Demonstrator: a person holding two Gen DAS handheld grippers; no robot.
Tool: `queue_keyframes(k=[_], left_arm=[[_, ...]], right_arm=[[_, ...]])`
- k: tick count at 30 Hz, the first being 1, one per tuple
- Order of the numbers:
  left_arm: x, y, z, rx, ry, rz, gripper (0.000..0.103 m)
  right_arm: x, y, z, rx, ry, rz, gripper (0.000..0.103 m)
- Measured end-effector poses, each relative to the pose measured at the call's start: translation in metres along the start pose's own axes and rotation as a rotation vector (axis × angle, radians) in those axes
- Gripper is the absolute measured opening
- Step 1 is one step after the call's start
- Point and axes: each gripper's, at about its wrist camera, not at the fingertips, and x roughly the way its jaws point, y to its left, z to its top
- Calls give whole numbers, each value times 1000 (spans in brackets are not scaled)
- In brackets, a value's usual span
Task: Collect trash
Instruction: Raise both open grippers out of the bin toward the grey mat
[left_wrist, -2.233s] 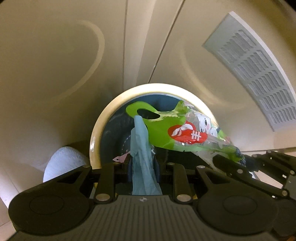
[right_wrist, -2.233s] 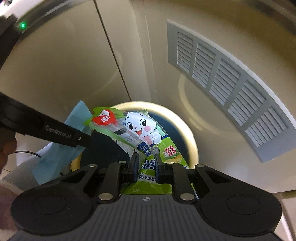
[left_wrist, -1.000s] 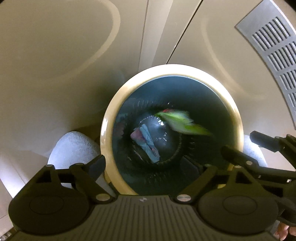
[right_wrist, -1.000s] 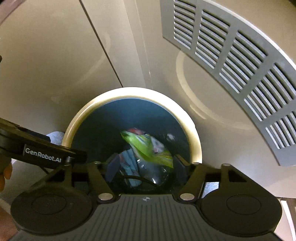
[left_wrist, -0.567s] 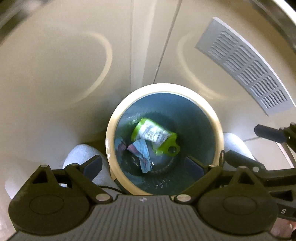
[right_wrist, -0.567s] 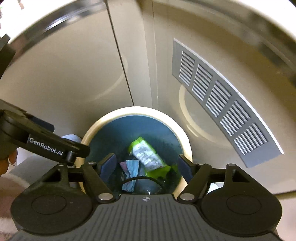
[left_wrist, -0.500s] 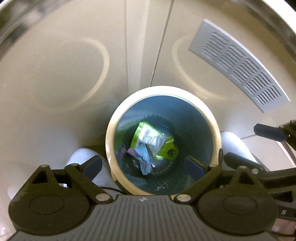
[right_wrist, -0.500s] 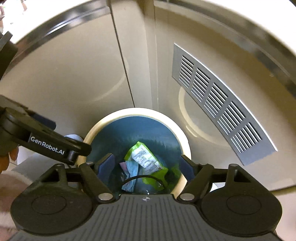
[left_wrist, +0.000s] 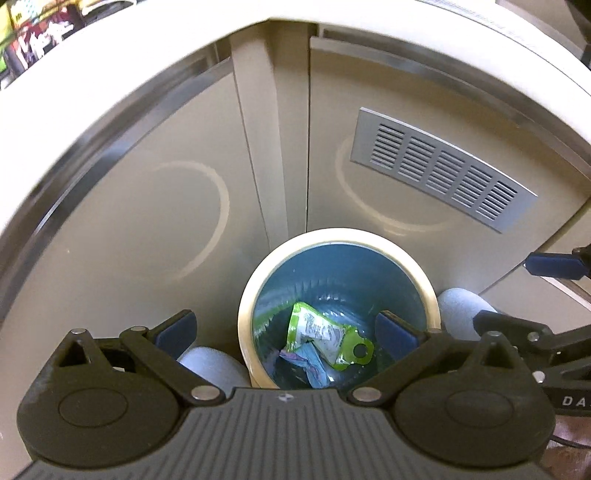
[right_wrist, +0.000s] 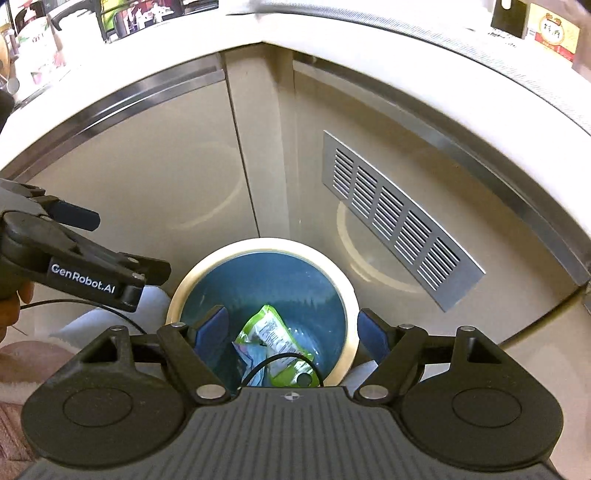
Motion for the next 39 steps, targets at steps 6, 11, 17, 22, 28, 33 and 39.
queue_keyframes(k=[6, 11, 17, 22, 28, 33, 39], left_arm=[[-10, -4, -5, 38, -15, -1, 103], [-15, -3, -5, 37, -32, 1, 103], [-17, -4, -7, 44, -32, 1, 103], [-19, -4, -7, 50, -37, 4, 103], [-27, -2, -6, 51, -67, 11, 103], [-41, 3, -4, 42, -105, 21, 103], [-57, 8, 5, 11, -136, 28, 103]], right_arm=[[10, 2, -2, -19, -12, -2, 79], [8, 3, -4, -20, -18, -5, 79], [7, 3, -4, -20, -16, -6, 79], [7, 3, -4, -19, -17, -6, 79], [4, 3, -4, -24, -30, -6, 79], [-4, 1, -1, -28, -57, -1, 79], [-24, -7, 13, -7, -119, 18, 79]])
